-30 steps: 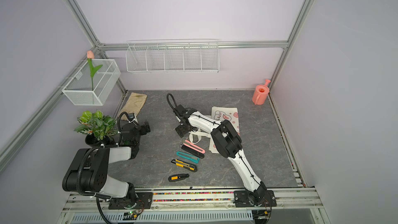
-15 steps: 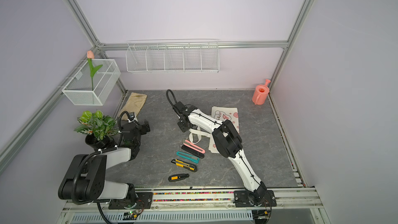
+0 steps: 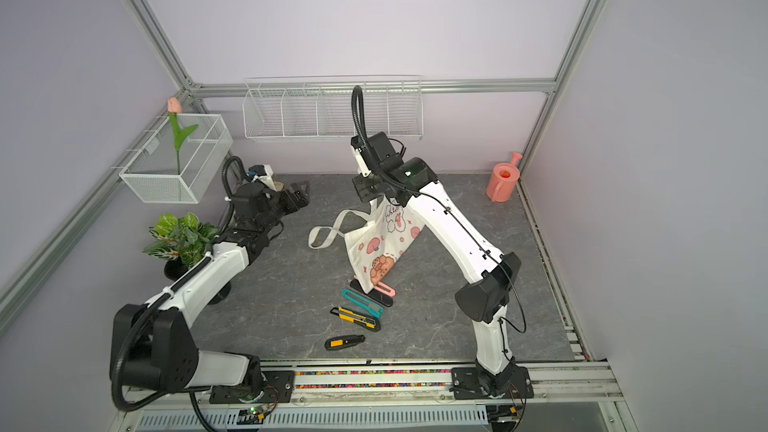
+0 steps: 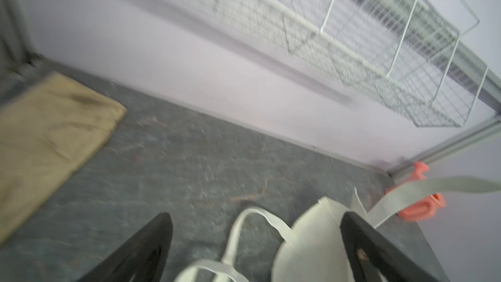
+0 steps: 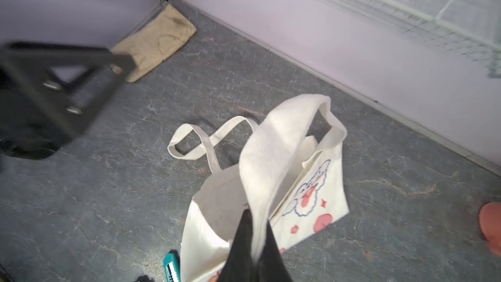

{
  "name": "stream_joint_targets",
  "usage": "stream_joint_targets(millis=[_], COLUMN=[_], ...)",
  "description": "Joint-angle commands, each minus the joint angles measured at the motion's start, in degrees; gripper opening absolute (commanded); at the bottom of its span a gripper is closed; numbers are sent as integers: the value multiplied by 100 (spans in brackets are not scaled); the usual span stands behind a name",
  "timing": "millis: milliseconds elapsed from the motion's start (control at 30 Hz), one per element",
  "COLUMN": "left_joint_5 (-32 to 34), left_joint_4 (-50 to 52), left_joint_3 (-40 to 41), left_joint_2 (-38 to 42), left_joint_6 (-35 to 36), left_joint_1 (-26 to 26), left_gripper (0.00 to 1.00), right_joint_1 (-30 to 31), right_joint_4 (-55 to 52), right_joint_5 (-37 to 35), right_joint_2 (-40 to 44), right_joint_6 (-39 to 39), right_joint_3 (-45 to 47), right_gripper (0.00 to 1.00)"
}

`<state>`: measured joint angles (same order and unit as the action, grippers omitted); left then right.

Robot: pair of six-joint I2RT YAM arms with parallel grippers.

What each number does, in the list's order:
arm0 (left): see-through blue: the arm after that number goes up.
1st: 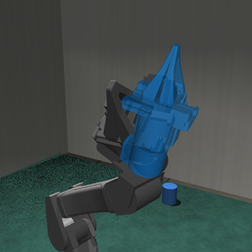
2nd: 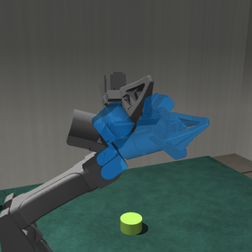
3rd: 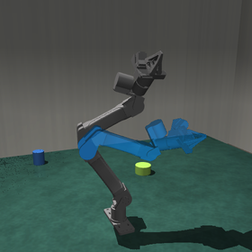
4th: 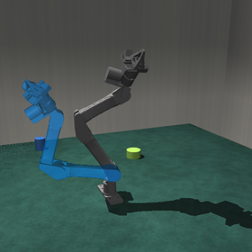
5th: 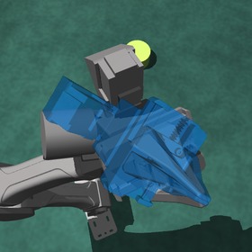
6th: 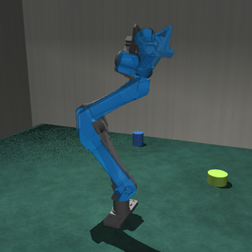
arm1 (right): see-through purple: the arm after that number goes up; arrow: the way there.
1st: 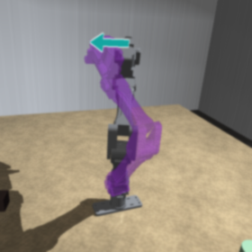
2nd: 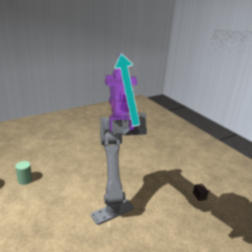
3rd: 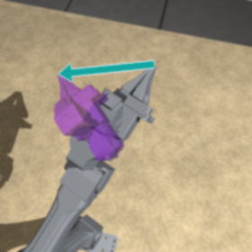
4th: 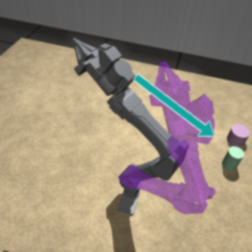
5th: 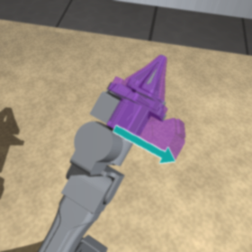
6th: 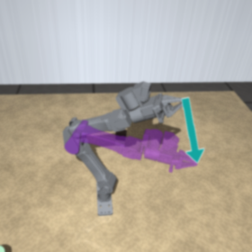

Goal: Place the art knife into the pouch
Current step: Open the pouch at the center of the board.

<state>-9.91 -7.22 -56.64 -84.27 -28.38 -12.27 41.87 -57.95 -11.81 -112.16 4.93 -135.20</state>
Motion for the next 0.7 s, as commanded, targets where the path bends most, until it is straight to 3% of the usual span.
stream_joint_targets(millis=[0,333,567,667], left_joint_5=[-1287,-1540,-2493,-2581], left_joint_4=[397,884,1741,2100], left_joint_3=[-203,-673,-1645,-1732], left_joint_2=[-429,-584,-1251,-1440], left_joint_6=[-573,-500,-502,-461], left_joint_1=[-74,-222,-248,-315], left_gripper=[99,99,99,99], right_joint_1=[-86,-279,-282,-284], right_joint_4=[-518,-690,-656,-575], right_joint_5=[-112,503,467,388], right_joint_2=[-23,-627,-746,-748], right_joint_6=[-270,-532,-704,-784], right_joint_3=[-465,-1808,-1844,-1852], right_gripper=[7,7,7,7])
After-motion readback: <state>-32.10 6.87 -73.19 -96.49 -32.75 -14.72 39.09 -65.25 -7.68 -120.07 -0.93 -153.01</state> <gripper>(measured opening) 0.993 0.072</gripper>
